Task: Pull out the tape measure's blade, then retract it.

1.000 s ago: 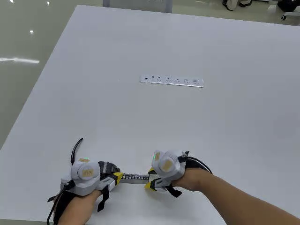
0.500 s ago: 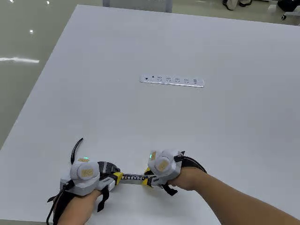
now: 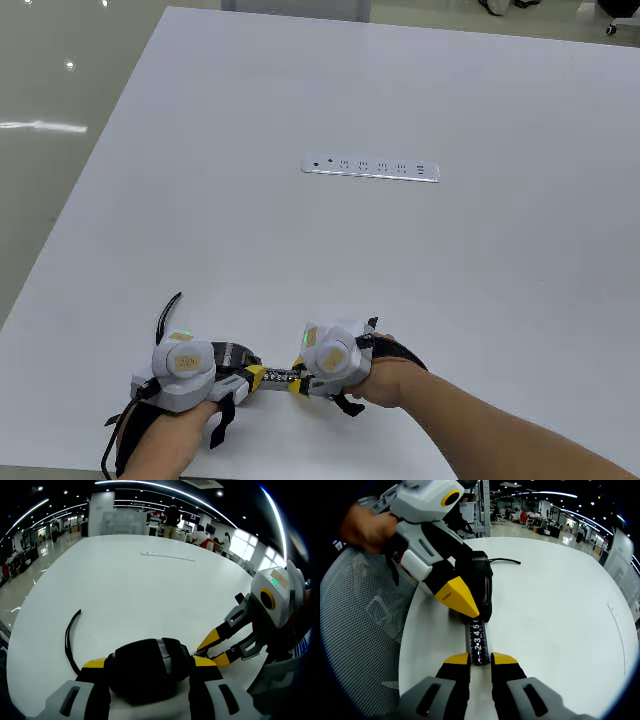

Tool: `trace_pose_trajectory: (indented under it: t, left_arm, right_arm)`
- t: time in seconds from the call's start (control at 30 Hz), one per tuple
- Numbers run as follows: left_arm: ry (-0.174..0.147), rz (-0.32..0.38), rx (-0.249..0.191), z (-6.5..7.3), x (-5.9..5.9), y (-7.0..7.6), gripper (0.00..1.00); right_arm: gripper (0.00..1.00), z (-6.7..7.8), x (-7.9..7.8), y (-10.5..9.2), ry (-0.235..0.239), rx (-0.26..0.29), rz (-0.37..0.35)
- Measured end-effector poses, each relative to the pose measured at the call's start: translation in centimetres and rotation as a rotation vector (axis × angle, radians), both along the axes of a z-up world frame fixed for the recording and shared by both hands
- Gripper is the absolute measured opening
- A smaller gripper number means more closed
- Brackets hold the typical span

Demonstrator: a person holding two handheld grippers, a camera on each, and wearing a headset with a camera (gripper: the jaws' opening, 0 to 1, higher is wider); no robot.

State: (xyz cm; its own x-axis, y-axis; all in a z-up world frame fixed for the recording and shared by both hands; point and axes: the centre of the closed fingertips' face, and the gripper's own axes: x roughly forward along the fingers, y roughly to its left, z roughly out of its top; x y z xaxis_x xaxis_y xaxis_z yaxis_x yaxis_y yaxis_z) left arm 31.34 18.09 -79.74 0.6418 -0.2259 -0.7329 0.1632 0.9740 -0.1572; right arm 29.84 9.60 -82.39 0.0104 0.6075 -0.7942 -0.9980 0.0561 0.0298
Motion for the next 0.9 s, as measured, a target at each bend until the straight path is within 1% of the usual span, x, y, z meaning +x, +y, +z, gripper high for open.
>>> trace_pose_trajectory:
  t: [0.37,0.6,0.77,0.9]
  left_arm:
    - [0.01,-0.002,-0.006,0.0,0.0,0.0,0.6]
    - [0.012,0.002,-0.009,0.0,0.1,0.0,0.6]
    - [0.015,0.006,-0.012,0.0,0.1,0.1,0.6]
    - [0.014,0.005,-0.011,0.0,0.1,0.1,0.6]
  right_arm:
    - [0.14,0.1,-0.1,2.7,-0.009,0.027,0.026]
    - [0.14,0.1,-0.1,3.3,-0.001,0.031,0.035]
    - [0.14,0.2,-0.2,3.9,-0.007,0.034,0.044]
    - [0.14,0.1,-0.2,3.9,-0.007,0.034,0.05]
